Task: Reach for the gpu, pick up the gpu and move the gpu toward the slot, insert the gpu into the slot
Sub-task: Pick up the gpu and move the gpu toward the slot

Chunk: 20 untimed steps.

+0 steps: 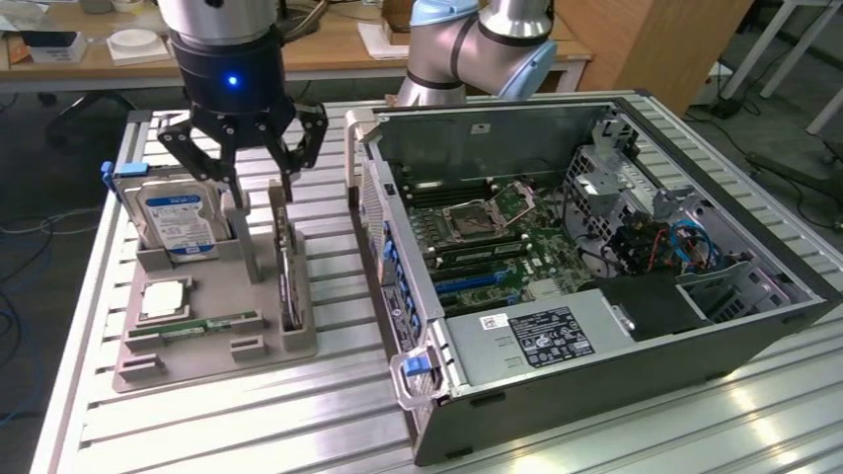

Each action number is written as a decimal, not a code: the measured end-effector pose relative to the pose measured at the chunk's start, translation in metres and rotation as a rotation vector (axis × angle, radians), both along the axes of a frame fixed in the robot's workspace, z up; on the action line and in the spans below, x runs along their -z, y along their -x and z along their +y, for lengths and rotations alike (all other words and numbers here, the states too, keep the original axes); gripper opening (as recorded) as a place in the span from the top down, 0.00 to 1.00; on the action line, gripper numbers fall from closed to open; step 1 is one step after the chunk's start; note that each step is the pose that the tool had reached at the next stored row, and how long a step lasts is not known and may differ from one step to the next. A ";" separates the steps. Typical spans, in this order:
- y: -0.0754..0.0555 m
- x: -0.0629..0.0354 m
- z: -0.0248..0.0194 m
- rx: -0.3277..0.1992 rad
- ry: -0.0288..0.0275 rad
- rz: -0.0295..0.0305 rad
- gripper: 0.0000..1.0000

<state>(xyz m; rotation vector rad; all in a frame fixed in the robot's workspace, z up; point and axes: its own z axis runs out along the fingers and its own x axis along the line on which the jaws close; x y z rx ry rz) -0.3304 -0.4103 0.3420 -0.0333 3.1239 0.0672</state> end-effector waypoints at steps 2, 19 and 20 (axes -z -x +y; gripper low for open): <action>0.000 0.0036 0.0000 0.000 0.0000 0.0000 0.47; 0.000 0.0345 -0.0047 0.000 -0.0001 -0.0002 0.47; 0.000 0.0363 -0.0047 0.000 0.0000 -0.0001 0.47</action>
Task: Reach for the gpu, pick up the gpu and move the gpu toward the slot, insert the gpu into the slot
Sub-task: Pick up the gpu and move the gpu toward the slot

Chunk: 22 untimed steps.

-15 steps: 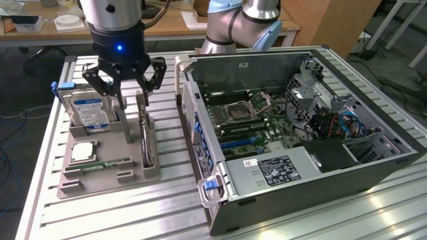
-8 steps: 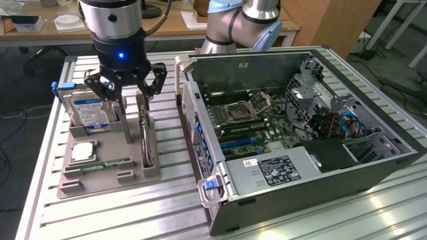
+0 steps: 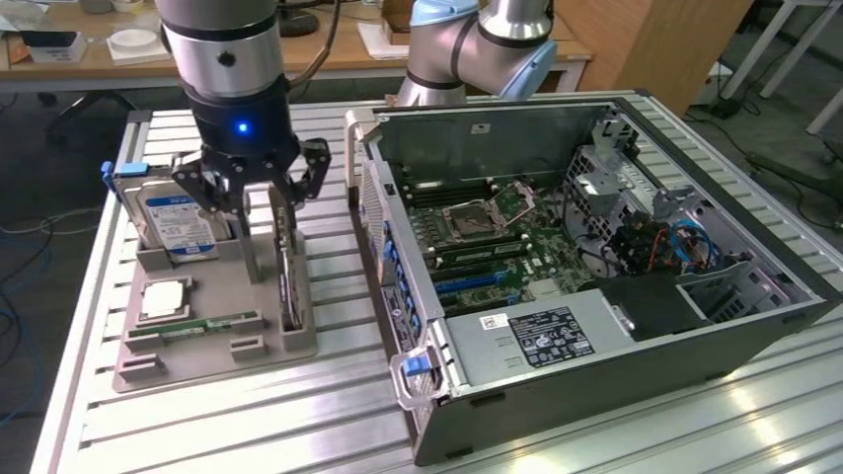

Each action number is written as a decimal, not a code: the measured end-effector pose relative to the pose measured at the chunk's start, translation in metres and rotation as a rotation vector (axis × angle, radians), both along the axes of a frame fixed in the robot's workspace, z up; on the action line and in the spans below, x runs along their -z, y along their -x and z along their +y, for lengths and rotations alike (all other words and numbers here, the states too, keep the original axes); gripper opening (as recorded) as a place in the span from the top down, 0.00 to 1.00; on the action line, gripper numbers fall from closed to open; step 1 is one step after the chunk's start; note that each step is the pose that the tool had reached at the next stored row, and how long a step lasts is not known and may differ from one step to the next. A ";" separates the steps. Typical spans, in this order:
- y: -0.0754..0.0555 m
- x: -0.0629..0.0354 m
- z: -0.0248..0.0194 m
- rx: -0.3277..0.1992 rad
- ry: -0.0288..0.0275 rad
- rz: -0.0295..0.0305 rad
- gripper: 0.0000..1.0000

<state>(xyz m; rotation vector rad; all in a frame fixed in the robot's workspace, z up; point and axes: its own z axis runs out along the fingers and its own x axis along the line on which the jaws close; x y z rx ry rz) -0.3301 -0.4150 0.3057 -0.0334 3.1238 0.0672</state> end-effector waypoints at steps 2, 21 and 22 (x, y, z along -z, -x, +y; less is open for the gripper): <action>0.000 0.0038 0.0000 0.000 -0.0001 0.0000 0.47; -0.003 0.0382 -0.0039 0.015 0.0001 -0.0057 0.47; -0.003 0.0400 -0.0039 0.015 0.0001 -0.0057 0.47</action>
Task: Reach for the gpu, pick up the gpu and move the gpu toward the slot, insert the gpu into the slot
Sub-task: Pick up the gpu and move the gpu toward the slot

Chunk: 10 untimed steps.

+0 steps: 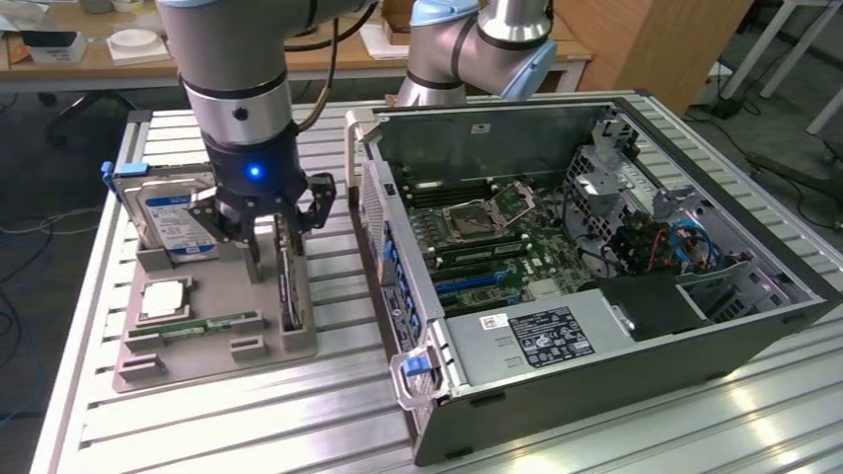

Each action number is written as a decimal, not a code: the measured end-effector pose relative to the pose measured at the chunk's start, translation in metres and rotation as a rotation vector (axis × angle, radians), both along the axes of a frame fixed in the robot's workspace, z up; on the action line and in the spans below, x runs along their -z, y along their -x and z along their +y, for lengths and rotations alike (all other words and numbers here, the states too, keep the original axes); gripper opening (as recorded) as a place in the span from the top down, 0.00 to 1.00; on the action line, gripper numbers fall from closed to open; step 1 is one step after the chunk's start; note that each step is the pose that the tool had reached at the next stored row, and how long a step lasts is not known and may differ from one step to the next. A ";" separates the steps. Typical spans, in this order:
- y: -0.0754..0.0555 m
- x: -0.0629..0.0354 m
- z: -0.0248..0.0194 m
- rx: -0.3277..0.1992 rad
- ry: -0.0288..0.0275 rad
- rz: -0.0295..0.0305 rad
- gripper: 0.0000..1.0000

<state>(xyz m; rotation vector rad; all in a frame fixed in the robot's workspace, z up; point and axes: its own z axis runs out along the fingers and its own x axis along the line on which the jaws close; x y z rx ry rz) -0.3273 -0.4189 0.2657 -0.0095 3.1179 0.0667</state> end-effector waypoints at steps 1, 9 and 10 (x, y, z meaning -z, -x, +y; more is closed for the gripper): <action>0.000 0.0018 0.0000 0.000 0.0000 0.0000 0.47; 0.000 0.0164 -0.0010 0.004 -0.0001 -0.0001 0.47; 0.000 0.0184 -0.0011 0.005 -0.0001 -0.0001 0.47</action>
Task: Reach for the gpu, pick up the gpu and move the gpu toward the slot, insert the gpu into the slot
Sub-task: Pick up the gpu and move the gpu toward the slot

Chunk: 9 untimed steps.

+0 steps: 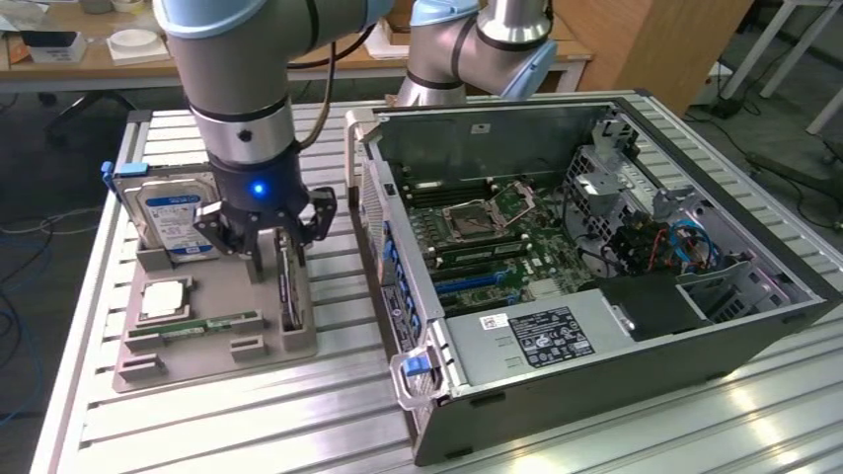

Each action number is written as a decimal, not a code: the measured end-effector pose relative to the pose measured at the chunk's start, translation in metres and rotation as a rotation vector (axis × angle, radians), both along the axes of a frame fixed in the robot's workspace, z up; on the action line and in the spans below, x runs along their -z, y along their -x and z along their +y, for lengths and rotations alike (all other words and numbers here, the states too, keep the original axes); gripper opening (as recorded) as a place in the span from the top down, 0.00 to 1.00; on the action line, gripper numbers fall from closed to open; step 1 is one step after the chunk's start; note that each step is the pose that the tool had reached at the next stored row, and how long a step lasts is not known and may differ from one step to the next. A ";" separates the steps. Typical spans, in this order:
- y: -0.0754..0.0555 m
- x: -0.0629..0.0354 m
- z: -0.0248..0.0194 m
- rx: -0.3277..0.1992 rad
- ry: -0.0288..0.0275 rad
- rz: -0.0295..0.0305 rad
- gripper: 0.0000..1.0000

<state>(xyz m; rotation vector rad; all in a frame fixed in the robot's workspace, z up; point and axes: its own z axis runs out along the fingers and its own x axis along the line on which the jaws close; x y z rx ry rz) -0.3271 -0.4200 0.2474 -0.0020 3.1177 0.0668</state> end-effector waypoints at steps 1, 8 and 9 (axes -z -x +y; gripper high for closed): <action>0.000 0.0018 -0.0001 0.001 0.0000 0.0000 0.47; 0.000 0.0145 -0.0002 0.012 0.0001 0.0001 0.47; 0.000 0.0163 -0.0002 0.013 0.0000 0.0000 0.47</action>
